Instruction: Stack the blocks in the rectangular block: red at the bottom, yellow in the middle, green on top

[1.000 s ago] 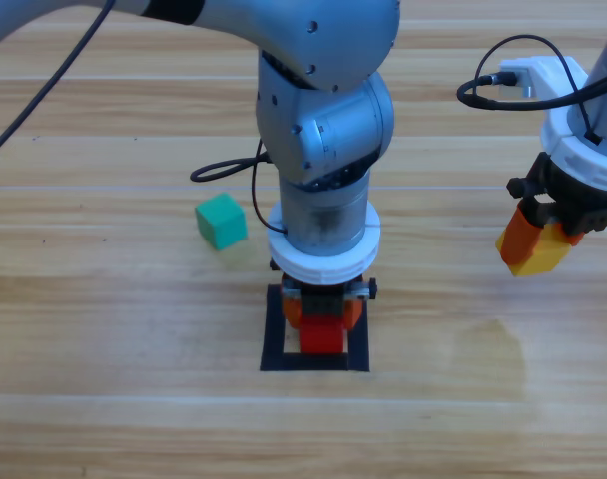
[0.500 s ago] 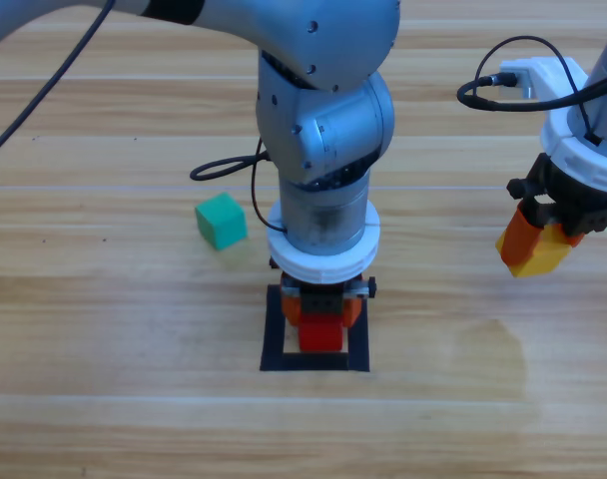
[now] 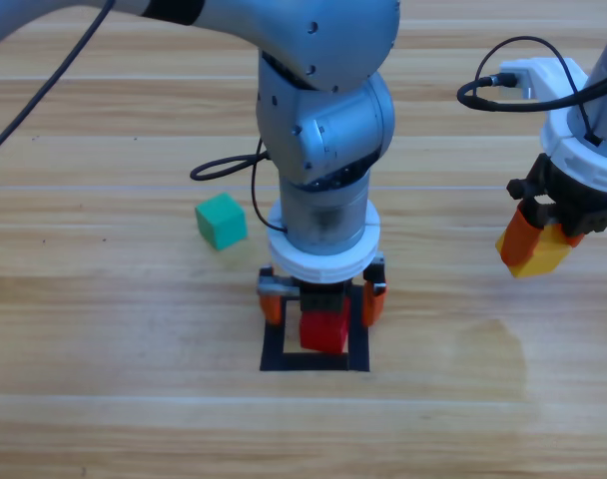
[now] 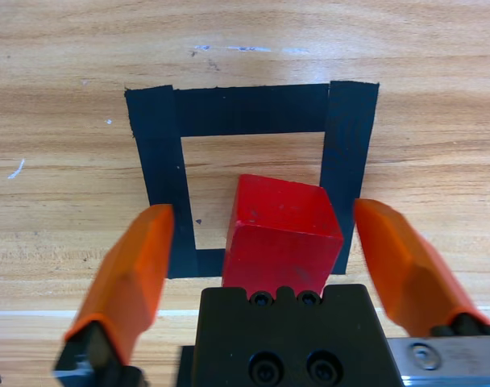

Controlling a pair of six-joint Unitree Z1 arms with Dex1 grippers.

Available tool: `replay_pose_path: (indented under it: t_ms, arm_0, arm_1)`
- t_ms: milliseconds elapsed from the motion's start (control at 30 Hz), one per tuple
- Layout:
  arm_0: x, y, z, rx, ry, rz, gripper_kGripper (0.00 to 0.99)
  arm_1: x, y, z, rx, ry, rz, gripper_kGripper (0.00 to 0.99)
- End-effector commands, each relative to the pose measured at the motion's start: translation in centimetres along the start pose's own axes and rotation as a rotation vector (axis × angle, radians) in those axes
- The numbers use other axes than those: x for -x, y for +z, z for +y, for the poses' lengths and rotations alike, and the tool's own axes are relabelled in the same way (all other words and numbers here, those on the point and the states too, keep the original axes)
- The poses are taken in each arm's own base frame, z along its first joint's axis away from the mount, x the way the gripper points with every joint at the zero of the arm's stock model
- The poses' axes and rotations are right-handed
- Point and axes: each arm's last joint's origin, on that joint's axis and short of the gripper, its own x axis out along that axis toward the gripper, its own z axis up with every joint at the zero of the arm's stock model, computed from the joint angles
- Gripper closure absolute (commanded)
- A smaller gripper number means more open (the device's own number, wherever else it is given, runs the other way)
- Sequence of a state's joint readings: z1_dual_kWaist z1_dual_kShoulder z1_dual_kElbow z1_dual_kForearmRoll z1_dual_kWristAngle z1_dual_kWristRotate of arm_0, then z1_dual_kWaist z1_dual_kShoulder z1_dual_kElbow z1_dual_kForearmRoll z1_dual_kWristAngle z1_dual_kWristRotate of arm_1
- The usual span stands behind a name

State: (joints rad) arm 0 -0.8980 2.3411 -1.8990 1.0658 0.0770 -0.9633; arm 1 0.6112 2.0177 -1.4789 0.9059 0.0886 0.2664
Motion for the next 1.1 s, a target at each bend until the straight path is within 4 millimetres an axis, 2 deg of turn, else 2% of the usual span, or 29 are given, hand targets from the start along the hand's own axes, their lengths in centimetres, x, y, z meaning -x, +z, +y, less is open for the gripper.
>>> replay_pose_path:
  t_ms: [33,267,433,567,633,700,800,900,1000,1033,1100]
  arm_0:
    - [-0.8,-0.4,0.3,0.009,0.031,0.000,0.000]
    - [2.8,-0.5,1.4,0.015,-0.003,-0.052,0.000]
    - [3.1,0.0,2.4,0.022,0.001,-0.051,0.000]
    - [3.4,-0.1,2.5,0.022,-0.004,-0.053,0.000]
    - [4.7,-0.2,2.9,0.025,-0.022,-0.075,0.000]
    - [7.0,-0.2,3.7,0.030,-0.041,-0.114,0.000]
    - [11.8,0.8,6.3,0.017,-0.092,-0.210,0.000]
    - [14.9,2.6,10.4,-0.020,-0.096,-0.274,0.000]
    - [16.6,4.5,15.5,-0.074,-0.069,-0.295,0.000]
    - [16.8,5.4,17.6,-0.103,-0.064,-0.286,0.000]
    - [16.9,6.6,20.3,-0.127,-0.053,-0.269,0.000]
  arm_1:
    - [-1.6,0.0,-0.9,-0.040,0.008,0.038,0.990]
    - [0.2,-0.6,-0.6,-0.111,0.005,-0.004,0.990]
    - [0.9,-1.1,0.6,-0.133,-0.008,-0.030,0.990]
    - [2.3,-2.1,3.0,-0.141,-0.013,-0.073,0.990]
    - [2.7,-2.5,4.9,-0.147,-0.028,-0.072,0.990]
    - [2.7,-2.5,6.8,-0.152,-0.046,-0.053,0.990]
    - [2.8,-1.7,10.4,-0.149,-0.115,-0.011,0.990]
    - [2.3,-0.9,13.1,-0.136,-0.159,0.031,0.990]
    - [1.8,-0.5,14.5,-0.140,-0.170,0.038,0.990]
    - [1.5,-0.4,14.8,-0.149,-0.166,0.040,0.990]
    - [1.1,-0.1,15.2,-0.164,-0.154,0.045,0.990]
